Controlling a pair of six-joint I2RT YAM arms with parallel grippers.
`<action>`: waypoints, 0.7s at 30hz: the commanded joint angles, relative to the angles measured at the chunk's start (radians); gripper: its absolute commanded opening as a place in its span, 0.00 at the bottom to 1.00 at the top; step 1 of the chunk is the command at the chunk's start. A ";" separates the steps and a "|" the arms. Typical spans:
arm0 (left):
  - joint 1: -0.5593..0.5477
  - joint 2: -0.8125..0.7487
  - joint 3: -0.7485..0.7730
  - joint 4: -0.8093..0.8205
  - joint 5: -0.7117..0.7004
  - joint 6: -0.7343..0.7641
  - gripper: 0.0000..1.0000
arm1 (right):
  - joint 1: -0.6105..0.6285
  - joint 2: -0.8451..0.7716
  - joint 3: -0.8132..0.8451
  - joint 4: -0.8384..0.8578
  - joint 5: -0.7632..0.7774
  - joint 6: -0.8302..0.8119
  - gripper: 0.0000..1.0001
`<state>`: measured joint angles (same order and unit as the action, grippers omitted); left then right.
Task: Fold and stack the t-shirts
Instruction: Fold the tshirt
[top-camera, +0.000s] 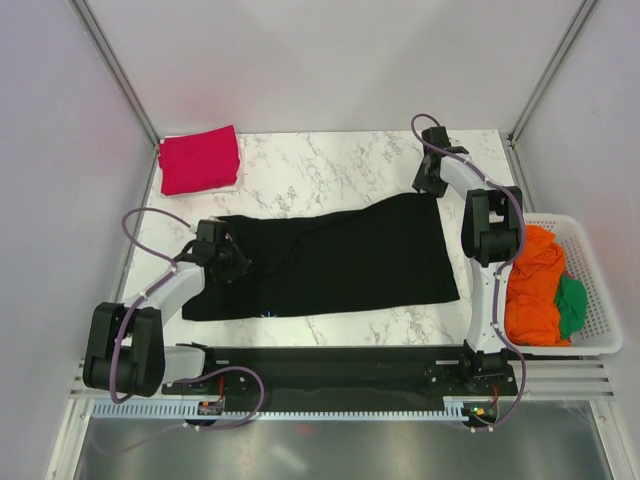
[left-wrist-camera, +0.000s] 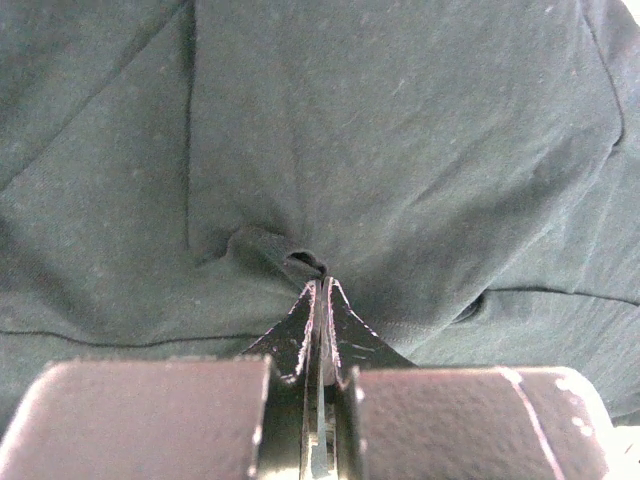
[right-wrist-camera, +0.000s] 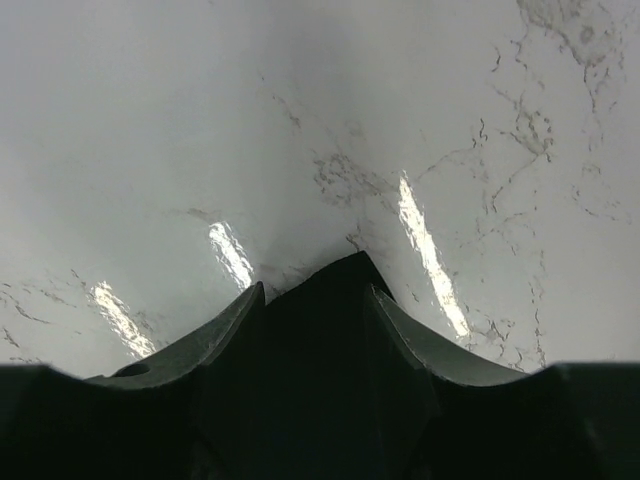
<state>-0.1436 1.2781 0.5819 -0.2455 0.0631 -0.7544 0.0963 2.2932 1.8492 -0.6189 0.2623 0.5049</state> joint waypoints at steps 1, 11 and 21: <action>-0.002 0.010 -0.017 0.054 0.007 -0.011 0.02 | 0.000 0.029 0.044 0.024 0.005 0.015 0.51; -0.002 0.035 -0.028 0.074 0.014 -0.008 0.02 | -0.001 0.029 -0.039 0.054 0.009 0.015 0.20; -0.001 -0.026 0.091 -0.063 -0.012 0.026 0.02 | 0.000 -0.049 -0.033 0.038 -0.044 0.012 0.04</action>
<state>-0.1436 1.2980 0.5819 -0.2497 0.0647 -0.7528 0.0944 2.2917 1.8271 -0.5472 0.2630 0.5091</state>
